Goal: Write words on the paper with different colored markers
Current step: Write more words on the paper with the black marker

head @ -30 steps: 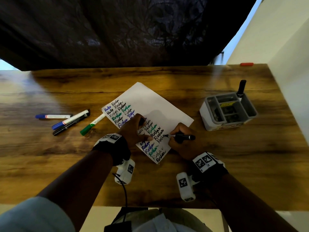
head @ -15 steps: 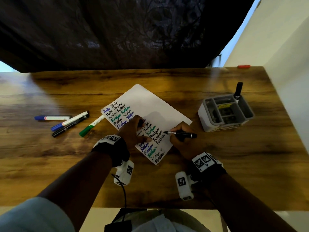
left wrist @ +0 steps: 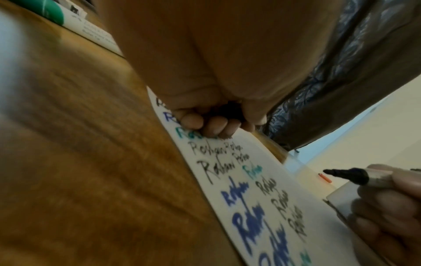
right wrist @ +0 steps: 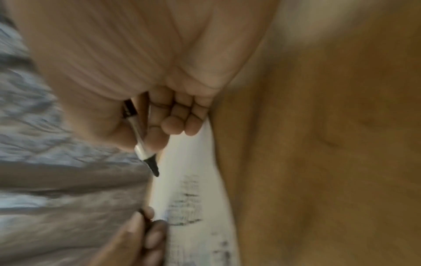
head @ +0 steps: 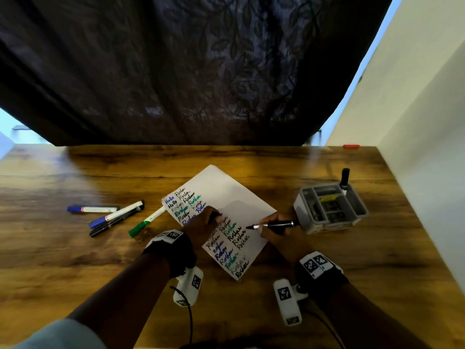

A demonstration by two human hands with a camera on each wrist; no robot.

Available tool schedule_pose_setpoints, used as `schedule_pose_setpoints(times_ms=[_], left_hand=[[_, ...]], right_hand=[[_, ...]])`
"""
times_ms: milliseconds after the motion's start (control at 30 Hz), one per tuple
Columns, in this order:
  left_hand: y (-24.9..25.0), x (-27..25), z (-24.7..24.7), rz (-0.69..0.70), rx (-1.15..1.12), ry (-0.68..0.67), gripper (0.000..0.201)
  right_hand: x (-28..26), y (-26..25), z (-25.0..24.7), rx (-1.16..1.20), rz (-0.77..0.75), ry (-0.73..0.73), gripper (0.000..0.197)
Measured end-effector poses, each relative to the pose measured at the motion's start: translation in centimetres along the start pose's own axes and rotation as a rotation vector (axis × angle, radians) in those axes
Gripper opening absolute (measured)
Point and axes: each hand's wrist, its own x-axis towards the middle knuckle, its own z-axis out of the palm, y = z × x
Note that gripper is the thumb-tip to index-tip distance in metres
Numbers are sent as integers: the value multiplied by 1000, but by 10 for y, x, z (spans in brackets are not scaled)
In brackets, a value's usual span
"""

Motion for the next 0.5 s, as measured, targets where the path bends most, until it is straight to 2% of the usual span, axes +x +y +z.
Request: schedule_pose_setpoints(times_ms=[200, 333, 500], left_hand=[[29, -20, -27, 265, -16, 106, 4], [48, -37, -23, 374, -59, 91, 6], [63, -45, -11, 431, -104, 95, 14]], right_hand=[[-8, -48, -18, 156, -65, 31, 13], [-14, -71, -20, 173, -207, 39, 14], [-16, -71, -23, 107, -231, 34, 14]])
